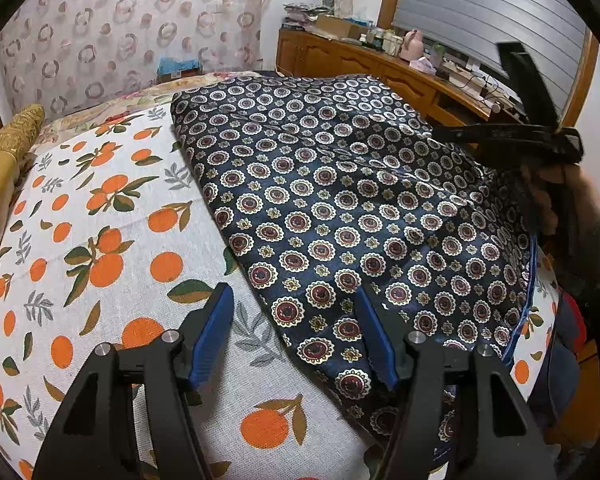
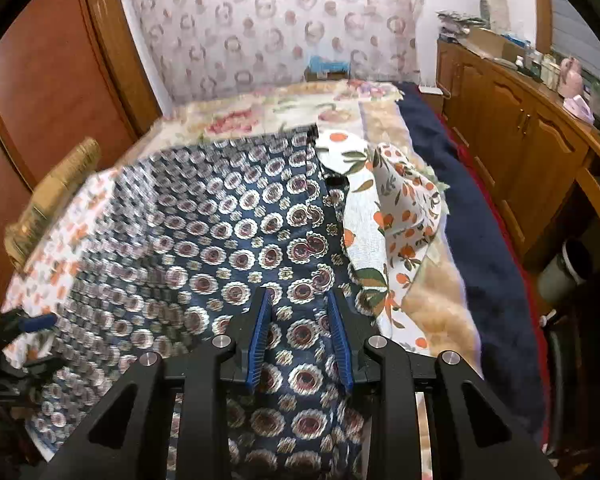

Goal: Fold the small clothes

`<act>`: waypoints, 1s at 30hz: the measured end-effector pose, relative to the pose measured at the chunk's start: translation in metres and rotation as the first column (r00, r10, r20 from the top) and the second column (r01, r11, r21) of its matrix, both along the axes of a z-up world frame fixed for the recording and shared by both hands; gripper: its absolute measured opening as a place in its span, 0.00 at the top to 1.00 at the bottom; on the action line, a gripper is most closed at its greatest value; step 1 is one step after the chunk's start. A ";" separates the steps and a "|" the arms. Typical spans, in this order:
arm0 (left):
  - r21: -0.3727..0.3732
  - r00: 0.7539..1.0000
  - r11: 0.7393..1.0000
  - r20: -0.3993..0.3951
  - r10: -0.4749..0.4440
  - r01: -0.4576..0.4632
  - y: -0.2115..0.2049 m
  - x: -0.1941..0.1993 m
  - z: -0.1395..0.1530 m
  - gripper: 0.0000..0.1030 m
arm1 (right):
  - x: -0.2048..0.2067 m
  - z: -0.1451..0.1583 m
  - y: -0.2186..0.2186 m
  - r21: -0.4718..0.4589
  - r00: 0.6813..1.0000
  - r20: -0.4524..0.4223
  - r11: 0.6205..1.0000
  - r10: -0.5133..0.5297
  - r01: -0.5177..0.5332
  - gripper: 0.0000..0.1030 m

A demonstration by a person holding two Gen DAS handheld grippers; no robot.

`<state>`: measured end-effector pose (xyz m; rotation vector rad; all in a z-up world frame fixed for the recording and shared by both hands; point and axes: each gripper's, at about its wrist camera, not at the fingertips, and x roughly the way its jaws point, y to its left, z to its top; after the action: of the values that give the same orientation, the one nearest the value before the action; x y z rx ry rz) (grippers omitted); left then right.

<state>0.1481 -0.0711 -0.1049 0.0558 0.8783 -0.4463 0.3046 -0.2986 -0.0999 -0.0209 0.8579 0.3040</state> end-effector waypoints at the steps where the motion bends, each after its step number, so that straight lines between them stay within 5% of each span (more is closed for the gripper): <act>1: 0.001 1.000 1.000 -0.001 -0.005 0.005 -0.001 0.000 0.000 0.35 | 0.001 0.003 0.000 -0.022 1.000 -0.007 1.000 0.002 -0.002 0.70; 6: 0.029 1.000 0.999 0.001 -0.024 0.024 -0.008 -0.002 -0.001 0.27 | 0.014 0.007 0.011 -0.044 0.999 -0.010 0.998 0.033 -0.033 0.90; 11: 0.050 0.999 0.998 0.001 -0.037 0.037 -0.013 -0.002 -0.002 0.21 | 0.006 0.019 0.006 -0.040 0.998 0.053 0.999 0.029 -0.027 0.96; 14: 0.054 0.999 0.998 0.001 -0.040 0.039 -0.013 -0.002 -0.002 0.21 | 0.004 0.022 -0.007 -0.049 0.992 0.103 0.996 -0.067 0.072 0.99; 18: 0.056 0.999 0.998 0.002 -0.035 0.035 -0.011 -0.003 -0.003 0.21 | 0.001 0.017 -0.008 -0.050 0.994 0.084 0.996 -0.069 0.074 0.99; 21: 0.046 0.999 0.998 -0.005 -0.040 0.041 -0.010 -0.007 -0.002 0.21 | -0.006 0.014 -0.005 -0.082 0.994 0.075 0.993 -0.076 0.083 0.92; 25: 0.004 0.998 0.998 -0.020 -0.067 0.067 -0.006 -0.016 0.001 0.23 | -0.031 0.015 -0.010 -0.056 0.995 0.080 0.996 -0.059 0.063 0.63; 30: -0.015 0.994 0.994 -0.031 -0.107 0.106 -0.001 -0.033 0.002 0.42 | -0.068 0.005 -0.019 -0.053 0.999 0.038 0.998 -0.029 0.031 0.59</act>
<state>0.1149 -0.0718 -0.1027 0.0837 0.9064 -0.5540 0.2364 -0.3180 -0.0949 -0.0635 0.8282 0.2515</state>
